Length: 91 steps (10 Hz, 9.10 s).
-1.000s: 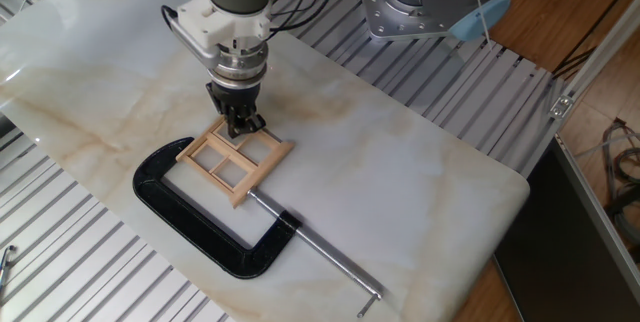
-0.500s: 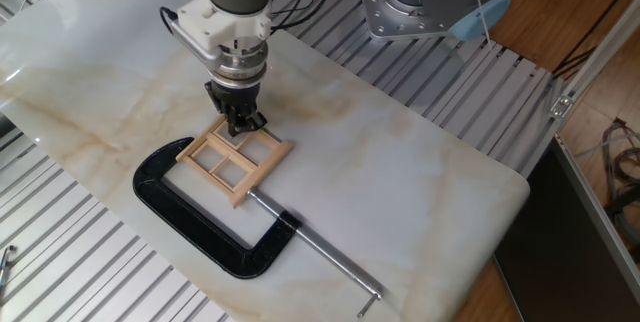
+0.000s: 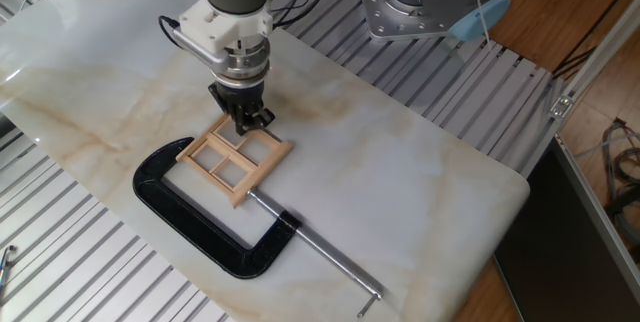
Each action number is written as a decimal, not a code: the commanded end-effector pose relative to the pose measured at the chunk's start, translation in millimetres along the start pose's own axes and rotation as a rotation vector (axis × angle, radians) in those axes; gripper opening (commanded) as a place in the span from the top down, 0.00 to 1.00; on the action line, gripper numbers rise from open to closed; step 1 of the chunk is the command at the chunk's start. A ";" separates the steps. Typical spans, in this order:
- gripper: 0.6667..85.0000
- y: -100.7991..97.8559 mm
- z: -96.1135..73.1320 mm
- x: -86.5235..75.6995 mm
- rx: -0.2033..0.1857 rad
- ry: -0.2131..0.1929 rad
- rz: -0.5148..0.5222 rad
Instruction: Open a sliding window
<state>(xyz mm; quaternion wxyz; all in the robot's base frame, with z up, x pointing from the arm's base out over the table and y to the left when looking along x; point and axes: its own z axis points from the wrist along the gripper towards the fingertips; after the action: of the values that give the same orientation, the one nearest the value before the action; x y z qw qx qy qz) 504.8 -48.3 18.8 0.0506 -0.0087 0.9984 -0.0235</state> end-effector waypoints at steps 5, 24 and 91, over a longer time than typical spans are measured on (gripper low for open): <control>1.00 4.1 3.8 2.4 -0.029 0.005 0.021; 1.00 15.7 7.1 -3.7 -0.041 -0.011 0.041; 1.00 68.0 4.7 -7.2 -0.045 -0.008 0.153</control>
<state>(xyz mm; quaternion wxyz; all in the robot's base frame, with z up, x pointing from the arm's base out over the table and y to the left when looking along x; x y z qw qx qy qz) 510.7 17.6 10.0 0.0589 0.0612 0.9964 0.0009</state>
